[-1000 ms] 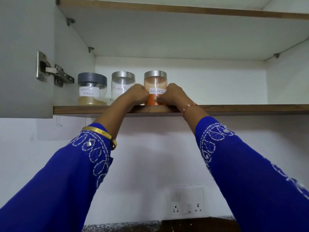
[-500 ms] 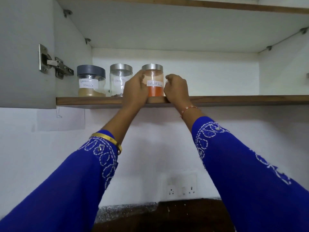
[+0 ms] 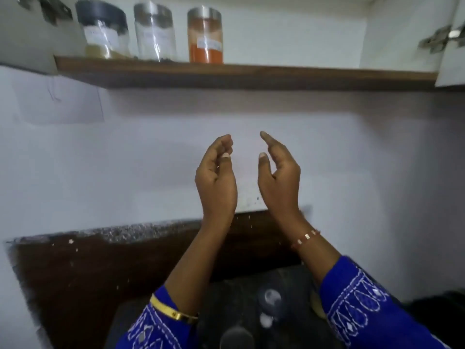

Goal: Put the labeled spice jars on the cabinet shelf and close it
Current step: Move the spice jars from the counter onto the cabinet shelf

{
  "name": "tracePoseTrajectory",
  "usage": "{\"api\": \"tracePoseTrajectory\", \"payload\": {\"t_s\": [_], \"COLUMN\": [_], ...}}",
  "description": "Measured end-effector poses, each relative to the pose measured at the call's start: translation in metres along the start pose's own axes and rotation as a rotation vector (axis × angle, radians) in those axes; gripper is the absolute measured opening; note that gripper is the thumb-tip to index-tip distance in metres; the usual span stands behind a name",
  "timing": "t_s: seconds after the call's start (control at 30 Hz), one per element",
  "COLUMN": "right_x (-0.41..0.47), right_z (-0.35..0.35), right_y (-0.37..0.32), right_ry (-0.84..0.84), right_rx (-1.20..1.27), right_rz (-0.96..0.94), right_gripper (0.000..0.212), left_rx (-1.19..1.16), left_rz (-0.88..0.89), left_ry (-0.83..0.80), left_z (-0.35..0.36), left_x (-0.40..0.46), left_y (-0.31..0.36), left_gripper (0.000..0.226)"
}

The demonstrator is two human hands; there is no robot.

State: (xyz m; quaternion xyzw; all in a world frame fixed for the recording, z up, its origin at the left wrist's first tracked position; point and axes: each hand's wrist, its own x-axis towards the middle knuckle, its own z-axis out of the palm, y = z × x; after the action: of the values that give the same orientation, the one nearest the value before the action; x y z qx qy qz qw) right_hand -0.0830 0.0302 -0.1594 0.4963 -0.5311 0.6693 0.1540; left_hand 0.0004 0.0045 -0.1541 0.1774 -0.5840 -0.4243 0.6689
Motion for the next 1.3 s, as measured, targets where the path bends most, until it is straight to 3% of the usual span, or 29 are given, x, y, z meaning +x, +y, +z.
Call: {"api": "tracePoseTrajectory", "payload": {"t_s": [0.2, 0.5, 0.6, 0.77, 0.9, 1.0, 1.1, 1.3], "right_x": [-0.082, -0.19, -0.227, -0.267, -0.275, -0.273, -0.271, -0.262], "right_z": [-0.043, -0.069, -0.065, -0.047, -0.029, -0.014, -0.003, -0.002], "right_y": [0.03, 0.074, 0.09, 0.105, 0.116, 0.119, 0.122, 0.128], "right_ry": [0.079, -0.008, -0.18, -0.619, -1.06, -1.295, -1.402, -1.382], "right_rx": [0.025, -0.075, -0.145, -0.335, -0.478, -0.535, -0.578, -0.64], "right_rz": [0.31, 0.606, 0.712, 0.758, 0.61, 0.507, 0.445, 0.452], "right_gripper": [0.038, 0.039, 0.043, 0.058, 0.084, 0.089, 0.085, 0.082], "left_rx": [-0.021, 0.119, 0.191, 0.374, 0.477, 0.56, 0.581, 0.646], "left_rz": [-0.271, -0.502, -0.591, -0.711, -0.814, -0.84, -0.861, -0.912], "left_ry": [-0.071, -0.118, -0.1, -0.085, -0.074, -0.106, -0.138, -0.259], "left_z": [-0.015, -0.036, -0.054, -0.093, -0.123, -0.132, -0.138, -0.148], "left_x": [-0.089, -0.171, -0.192, -0.222, -0.238, -0.242, -0.248, -0.267], "left_y": [-0.043, -0.108, -0.129, -0.152, -0.166, -0.165, -0.168, -0.177], "left_gripper": [0.032, 0.034, 0.033, 0.035, 0.036, 0.037, 0.041, 0.048]}}
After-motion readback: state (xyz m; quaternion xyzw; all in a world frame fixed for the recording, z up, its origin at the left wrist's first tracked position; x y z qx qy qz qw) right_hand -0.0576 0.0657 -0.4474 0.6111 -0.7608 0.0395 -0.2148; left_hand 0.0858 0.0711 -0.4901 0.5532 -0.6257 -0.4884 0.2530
